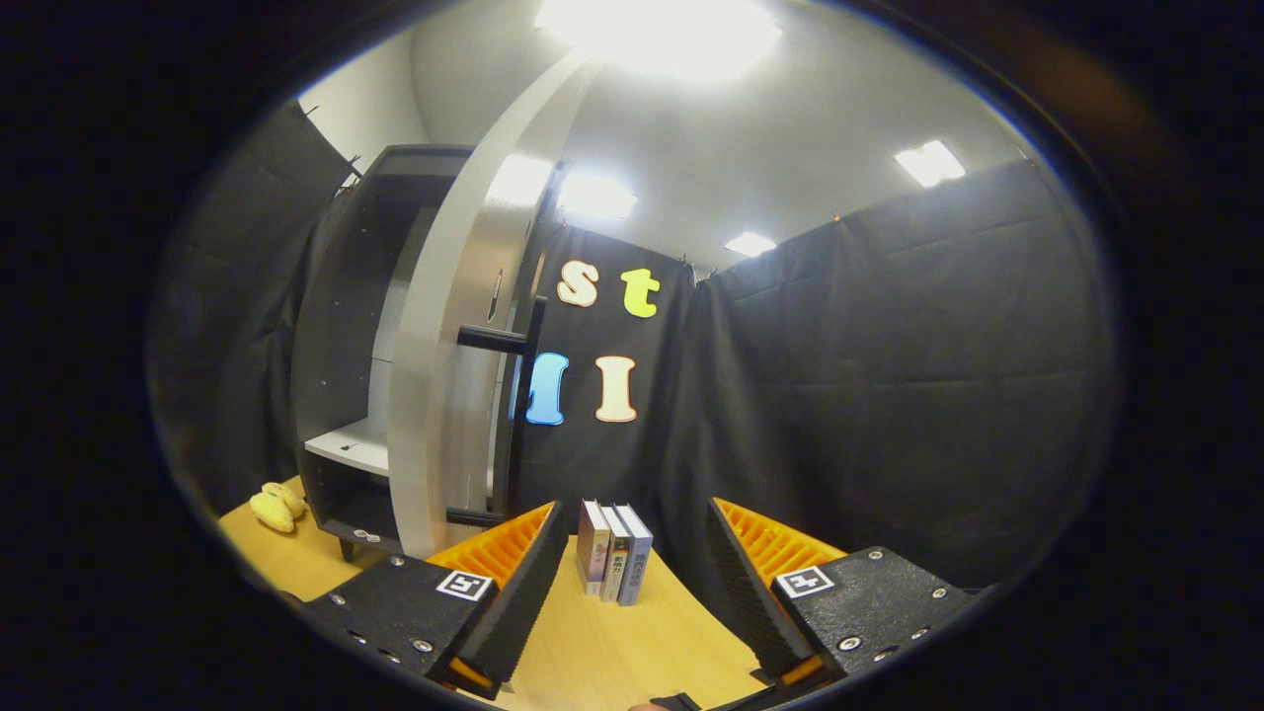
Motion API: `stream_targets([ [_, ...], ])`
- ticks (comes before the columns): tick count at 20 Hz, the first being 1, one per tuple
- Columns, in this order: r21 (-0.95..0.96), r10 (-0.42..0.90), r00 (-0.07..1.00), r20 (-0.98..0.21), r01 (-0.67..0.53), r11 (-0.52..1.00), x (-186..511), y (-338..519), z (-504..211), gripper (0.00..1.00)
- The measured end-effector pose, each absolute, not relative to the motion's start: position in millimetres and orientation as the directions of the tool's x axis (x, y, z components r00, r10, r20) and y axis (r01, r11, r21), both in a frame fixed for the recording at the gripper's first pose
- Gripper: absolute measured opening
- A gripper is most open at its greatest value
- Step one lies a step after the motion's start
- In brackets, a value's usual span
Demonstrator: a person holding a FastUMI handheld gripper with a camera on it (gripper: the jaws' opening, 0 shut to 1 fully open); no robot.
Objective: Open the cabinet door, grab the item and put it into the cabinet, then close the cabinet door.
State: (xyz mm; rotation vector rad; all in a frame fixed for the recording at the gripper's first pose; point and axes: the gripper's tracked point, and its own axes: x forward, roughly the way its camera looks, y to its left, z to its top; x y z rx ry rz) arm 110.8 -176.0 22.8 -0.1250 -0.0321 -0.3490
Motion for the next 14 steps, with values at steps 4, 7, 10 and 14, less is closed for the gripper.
stream_targets([
  [4,0.011,-0.292,0.956,0.016,0.292,0.956,111.1,-142.4,13.9,0.89],
  [7,0.026,-0.280,0.960,0.007,0.279,0.960,110.8,-117.7,12.3,0.89],
  [10,0.027,-0.222,0.975,0.005,0.222,0.975,117.8,-79.0,12.5,0.89],
  [14,0.053,-0.124,0.992,0.002,0.123,0.991,133.2,-27.4,10.5,0.89],
])
